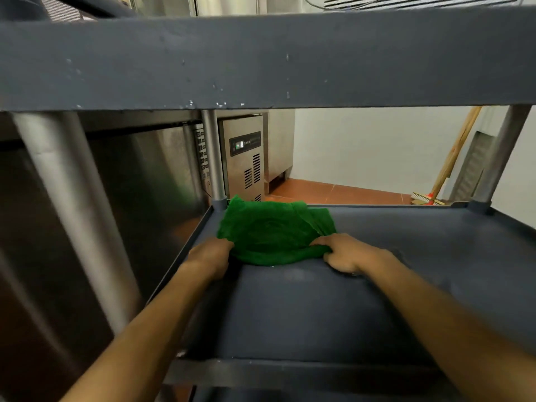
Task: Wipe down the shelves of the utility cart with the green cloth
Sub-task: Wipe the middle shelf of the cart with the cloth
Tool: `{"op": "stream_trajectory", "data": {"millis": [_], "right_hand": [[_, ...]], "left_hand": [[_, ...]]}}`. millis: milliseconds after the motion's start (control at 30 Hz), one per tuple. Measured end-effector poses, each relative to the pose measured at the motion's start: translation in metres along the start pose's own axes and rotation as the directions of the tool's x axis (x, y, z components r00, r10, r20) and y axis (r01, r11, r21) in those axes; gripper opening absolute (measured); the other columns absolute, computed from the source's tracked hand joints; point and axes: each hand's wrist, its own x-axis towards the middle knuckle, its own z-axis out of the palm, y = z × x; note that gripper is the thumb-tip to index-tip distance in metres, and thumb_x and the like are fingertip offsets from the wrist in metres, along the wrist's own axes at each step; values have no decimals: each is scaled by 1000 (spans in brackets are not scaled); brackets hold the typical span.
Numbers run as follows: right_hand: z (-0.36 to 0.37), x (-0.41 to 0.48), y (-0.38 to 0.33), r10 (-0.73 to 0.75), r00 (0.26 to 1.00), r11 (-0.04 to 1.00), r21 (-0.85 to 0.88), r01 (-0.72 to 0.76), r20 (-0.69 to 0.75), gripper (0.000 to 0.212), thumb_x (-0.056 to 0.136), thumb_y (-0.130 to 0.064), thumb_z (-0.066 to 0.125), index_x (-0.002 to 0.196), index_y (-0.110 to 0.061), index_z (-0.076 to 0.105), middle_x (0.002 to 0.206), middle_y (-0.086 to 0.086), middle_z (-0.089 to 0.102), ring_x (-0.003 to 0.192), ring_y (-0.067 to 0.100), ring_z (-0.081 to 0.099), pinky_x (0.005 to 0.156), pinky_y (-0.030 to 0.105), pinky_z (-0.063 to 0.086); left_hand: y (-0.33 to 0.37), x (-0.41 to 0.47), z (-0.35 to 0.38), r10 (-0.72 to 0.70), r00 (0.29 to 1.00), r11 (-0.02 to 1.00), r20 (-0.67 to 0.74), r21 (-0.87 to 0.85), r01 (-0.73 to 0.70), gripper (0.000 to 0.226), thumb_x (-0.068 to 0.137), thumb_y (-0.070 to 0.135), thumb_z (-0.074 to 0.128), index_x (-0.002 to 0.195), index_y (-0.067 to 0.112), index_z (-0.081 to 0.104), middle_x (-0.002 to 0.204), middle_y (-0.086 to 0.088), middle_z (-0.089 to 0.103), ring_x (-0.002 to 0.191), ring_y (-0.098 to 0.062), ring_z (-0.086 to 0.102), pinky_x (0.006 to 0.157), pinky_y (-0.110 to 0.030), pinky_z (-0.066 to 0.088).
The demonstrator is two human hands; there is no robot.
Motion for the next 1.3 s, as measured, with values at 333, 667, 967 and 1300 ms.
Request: {"op": "stream_trajectory", "data": {"millis": [333, 667, 967, 1300], "right_hand": [[4, -84, 0, -64, 997, 996, -65, 67, 52, 51, 99, -24, 50, 148, -30, 40, 154, 9, 40, 138, 28, 42, 110, 36, 37], [-9, -158, -8, -152, 982, 974, -149, 169, 114, 43, 97, -36, 54, 139, -29, 49, 144, 3, 53, 125, 20, 53, 102, 34, 43], [-57, -171, -20, -140, 968, 988, 94, 122, 209, 28, 93, -37, 62, 119, -28, 68, 127, -15, 61, 120, 10, 57, 106, 32, 39], [-58, -100, -18, -67, 964, 981, 160, 111, -257, 30, 91, -35, 67, 119, -25, 63, 125, 1, 62, 110, 20, 59, 95, 33, 48]], "left_hand": [[15, -88, -12, 61, 995, 989, 76, 127, -71, 46, 96, 9, 44, 140, 20, 53, 131, -15, 60, 118, -33, 61, 100, -44, 51], [19, -164, -35, 164, 959, 977, 232, 98, -191, 42, 96, 9, 48, 131, 28, 58, 123, -3, 64, 111, -20, 62, 95, -35, 52], [7, -174, -91, 128, 875, 992, 467, -64, -111, 25, 101, 15, 53, 124, 25, 59, 110, 7, 65, 103, -13, 64, 93, -30, 53], [6, -112, -104, 19, 999, 941, -39, -336, -31, 30, 91, 4, 66, 118, 18, 64, 115, -6, 63, 90, -19, 66, 63, -27, 60]]}}
